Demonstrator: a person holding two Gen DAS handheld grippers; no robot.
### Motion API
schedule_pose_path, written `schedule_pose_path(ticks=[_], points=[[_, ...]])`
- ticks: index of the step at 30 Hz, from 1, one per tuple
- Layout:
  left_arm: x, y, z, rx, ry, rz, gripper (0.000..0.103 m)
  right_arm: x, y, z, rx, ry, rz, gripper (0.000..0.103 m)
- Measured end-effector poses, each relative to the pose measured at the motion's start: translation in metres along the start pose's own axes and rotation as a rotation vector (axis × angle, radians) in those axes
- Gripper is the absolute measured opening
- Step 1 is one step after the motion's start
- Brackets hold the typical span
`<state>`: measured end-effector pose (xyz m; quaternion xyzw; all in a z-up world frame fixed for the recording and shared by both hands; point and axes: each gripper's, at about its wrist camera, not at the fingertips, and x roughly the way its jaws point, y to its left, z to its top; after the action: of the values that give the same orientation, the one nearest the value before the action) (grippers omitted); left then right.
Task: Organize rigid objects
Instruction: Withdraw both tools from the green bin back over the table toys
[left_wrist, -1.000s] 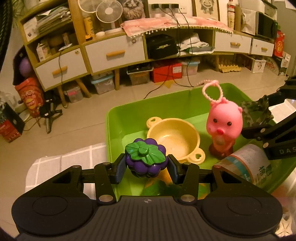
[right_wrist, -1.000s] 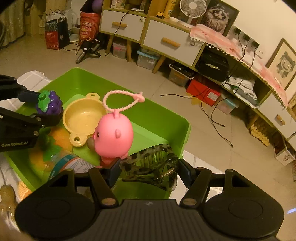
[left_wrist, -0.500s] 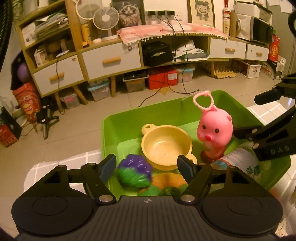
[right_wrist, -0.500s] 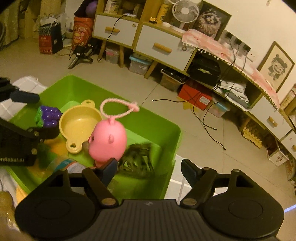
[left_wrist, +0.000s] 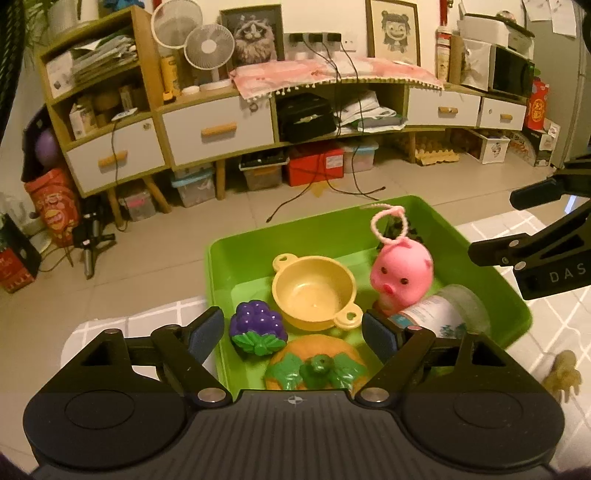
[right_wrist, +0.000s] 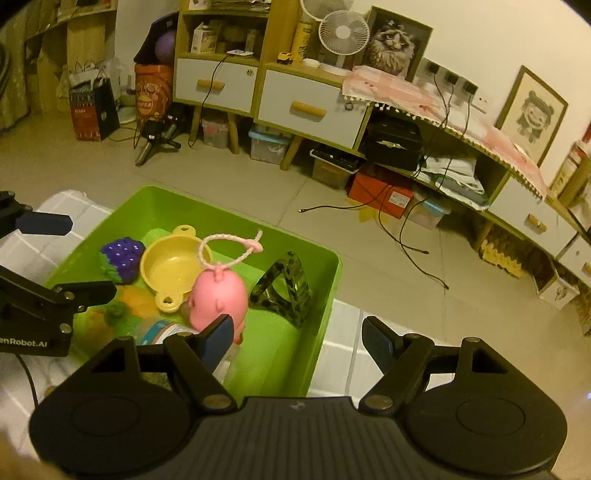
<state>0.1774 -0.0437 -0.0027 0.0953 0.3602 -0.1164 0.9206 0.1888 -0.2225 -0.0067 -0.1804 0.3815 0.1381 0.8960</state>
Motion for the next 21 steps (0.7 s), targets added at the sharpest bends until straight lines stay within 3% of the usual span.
schedule_pose_path(ticks=[21], points=[[-0.063, -0.014, -0.03, 0.005, -0.027, -0.051, 0.094, -0.076, -0.001, -0.043, 0.171, -0.062, 0.028, 0.052]])
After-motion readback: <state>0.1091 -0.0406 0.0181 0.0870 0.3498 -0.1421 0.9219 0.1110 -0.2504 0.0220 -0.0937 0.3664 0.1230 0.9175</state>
